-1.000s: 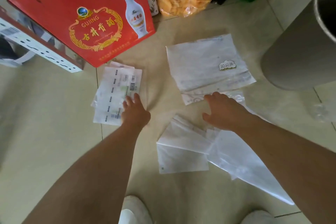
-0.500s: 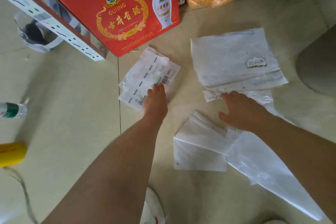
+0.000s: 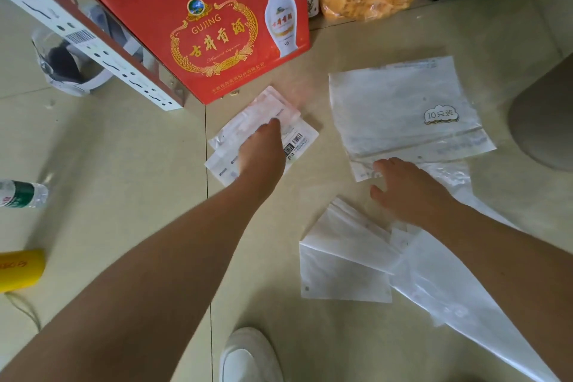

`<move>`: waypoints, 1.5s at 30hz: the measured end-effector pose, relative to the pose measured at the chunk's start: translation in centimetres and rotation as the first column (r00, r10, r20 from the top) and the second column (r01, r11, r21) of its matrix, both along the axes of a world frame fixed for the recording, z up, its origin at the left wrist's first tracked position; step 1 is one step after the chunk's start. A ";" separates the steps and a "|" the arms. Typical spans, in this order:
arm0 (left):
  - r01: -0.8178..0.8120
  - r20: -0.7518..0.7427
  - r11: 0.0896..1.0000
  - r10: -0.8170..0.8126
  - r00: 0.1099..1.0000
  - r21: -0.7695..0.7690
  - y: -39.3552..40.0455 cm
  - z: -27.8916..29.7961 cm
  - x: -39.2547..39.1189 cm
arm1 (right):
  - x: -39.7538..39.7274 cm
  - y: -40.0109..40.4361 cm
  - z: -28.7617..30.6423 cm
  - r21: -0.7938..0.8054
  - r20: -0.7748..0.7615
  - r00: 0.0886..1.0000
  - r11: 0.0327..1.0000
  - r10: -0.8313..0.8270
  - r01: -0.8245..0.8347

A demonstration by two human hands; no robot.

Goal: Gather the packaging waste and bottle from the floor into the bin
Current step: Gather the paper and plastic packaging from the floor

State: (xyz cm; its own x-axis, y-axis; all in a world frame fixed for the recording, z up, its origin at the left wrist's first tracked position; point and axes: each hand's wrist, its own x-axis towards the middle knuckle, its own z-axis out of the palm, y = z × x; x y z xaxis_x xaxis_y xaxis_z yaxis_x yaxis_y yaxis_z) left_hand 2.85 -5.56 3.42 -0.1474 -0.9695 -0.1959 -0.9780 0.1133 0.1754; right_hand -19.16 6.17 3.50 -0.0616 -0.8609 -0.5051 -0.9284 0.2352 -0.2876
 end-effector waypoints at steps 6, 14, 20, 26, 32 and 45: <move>-0.056 -0.528 0.987 0.127 0.839 0.148 -2.3 6.6 -4.2 | 1.5 -2.3 1.7 -0.102 0.365 0.872 0.917 -0.326 0.386; -0.075 -0.742 0.981 0.185 0.644 0.180 -1.7 9.4 -8.0 | -2.1 0.7 0.5 -0.070 -0.071 0.987 0.988 -0.144 0.139; 0.282 -0.232 0.928 -0.338 0.912 -0.245 0.3 6.7 -14.8 | -4.3 2.4 -0.4 -0.015 -0.141 0.980 0.990 -0.143 0.142; 0.521 -0.087 0.853 -0.522 0.848 -0.040 3.3 -3.0 -16.9 | -5.3 2.8 -1.3 -0.023 -0.122 0.981 0.988 -0.152 0.151; 0.573 0.033 0.777 -0.601 0.799 0.261 4.7 -7.9 -15.4 | -5.5 2.5 -1.9 -0.051 -0.130 0.983 0.991 -0.132 0.127; 0.517 0.140 0.844 -0.534 0.834 0.141 3.0 -7.7 -18.5 | -6.0 3.5 -2.4 -0.050 -0.096 0.987 0.991 -0.131 0.127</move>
State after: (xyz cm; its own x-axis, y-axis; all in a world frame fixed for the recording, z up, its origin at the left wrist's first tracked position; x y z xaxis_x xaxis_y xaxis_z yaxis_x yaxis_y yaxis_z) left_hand -15.60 -2.59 -4.29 -0.5862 -0.7310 -0.3493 -0.7909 0.6098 0.0513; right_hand -25.19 9.67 1.13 -0.2211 -0.8634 -0.4534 -0.9156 0.3439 -0.2084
